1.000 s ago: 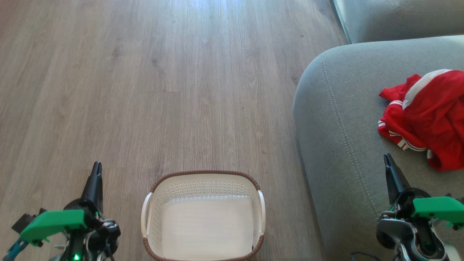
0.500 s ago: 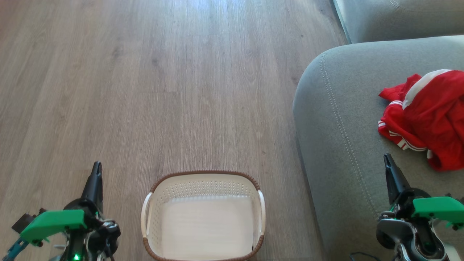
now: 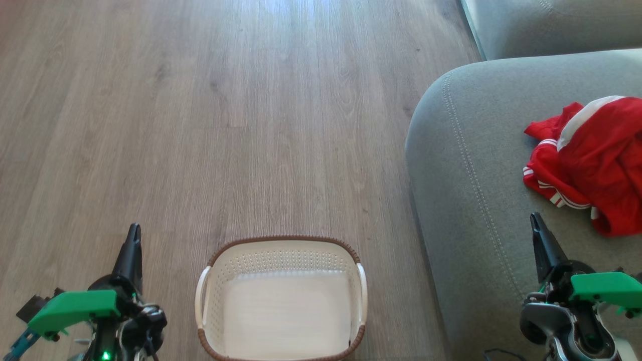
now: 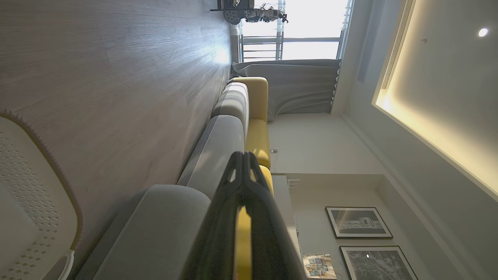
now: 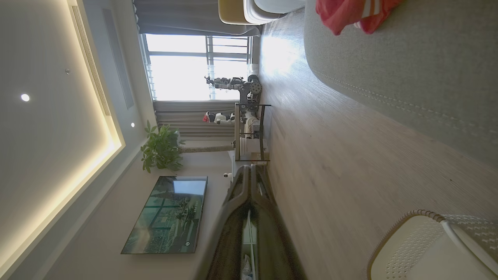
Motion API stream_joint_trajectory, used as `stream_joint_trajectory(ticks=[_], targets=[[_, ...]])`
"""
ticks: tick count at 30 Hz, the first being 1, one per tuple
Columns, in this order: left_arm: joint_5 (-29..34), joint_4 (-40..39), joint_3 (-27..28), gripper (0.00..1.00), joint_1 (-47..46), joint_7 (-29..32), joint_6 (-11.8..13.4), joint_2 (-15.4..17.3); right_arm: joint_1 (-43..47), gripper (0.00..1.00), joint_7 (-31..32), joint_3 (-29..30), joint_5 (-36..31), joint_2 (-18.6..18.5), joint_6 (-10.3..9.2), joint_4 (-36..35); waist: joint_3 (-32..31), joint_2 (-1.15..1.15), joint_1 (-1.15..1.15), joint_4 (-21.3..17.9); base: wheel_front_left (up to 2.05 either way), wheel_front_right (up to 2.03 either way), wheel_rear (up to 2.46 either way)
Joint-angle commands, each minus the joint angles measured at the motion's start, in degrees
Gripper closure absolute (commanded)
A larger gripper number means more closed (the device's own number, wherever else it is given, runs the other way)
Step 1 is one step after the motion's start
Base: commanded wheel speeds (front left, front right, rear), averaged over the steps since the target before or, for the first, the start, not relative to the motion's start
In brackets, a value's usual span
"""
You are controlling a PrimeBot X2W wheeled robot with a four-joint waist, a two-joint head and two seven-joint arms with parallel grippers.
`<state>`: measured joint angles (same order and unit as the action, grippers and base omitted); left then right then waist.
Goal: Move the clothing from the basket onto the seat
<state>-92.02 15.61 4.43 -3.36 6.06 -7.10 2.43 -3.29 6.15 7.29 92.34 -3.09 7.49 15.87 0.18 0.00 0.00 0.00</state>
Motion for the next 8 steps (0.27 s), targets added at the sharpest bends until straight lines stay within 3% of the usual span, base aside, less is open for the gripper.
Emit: stream_joint_trajectory(ticks=[1,8], targets=[[-0.1,-1.6,2.1,1.0,-2.8,0.4,-0.4,0.4,-2.9,1.0,0.2,-0.9,-0.1,0.1,0.0,-1.9,0.0,0.0,0.0,0.0,0.0,0.0,0.0],[-0.2,-1.6,2.1,1.0,-2.8,0.4,-0.4,0.4,-2.9,1.0,0.3,-0.9,-0.1,0.1,0.0,-1.9,0.0,0.0,0.0,0.0,0.0,0.0,0.0]])
